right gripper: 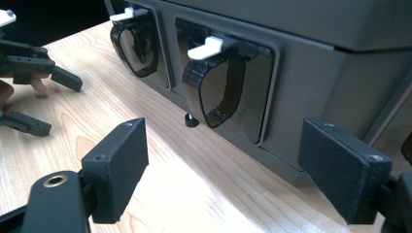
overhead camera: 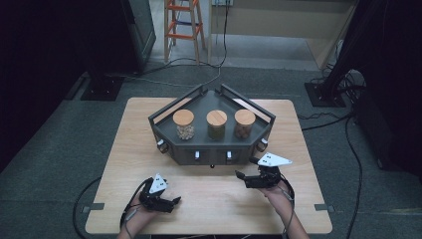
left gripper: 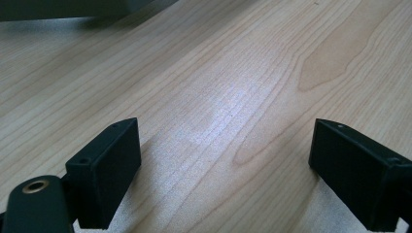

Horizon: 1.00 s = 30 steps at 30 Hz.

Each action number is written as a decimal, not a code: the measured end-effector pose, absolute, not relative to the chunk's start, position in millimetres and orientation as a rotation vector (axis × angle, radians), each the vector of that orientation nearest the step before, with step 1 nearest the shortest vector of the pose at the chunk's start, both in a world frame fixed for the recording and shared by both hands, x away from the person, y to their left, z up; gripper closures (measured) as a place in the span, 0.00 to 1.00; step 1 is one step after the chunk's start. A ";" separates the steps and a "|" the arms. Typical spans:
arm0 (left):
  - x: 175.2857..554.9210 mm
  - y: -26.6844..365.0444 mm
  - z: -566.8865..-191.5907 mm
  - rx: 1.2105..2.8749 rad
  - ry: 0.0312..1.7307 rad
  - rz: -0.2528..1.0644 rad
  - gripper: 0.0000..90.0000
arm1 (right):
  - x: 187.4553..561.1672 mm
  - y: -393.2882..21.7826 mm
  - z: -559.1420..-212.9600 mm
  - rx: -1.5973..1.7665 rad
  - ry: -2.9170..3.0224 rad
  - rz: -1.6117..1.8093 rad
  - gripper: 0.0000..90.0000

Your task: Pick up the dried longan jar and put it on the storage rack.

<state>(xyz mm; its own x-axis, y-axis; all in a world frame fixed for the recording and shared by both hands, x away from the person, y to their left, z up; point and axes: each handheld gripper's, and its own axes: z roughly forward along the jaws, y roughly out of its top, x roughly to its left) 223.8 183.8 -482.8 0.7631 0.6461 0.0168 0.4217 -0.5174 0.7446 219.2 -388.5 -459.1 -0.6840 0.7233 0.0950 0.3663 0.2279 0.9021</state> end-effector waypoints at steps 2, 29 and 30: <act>223.9 183.8 -482.7 2.193 0.793 0.377 0.13 | 218.9 -388.6 -463.6 1.016 2.156 1.444 0.21; 224.0 183.8 -482.5 2.195 0.792 0.378 0.13 | 224.1 -380.4 -494.1 0.996 2.175 1.446 0.21; 224.0 183.8 -482.5 2.195 0.792 0.378 0.13 | 224.0 -380.0 -495.2 0.993 2.172 1.444 0.21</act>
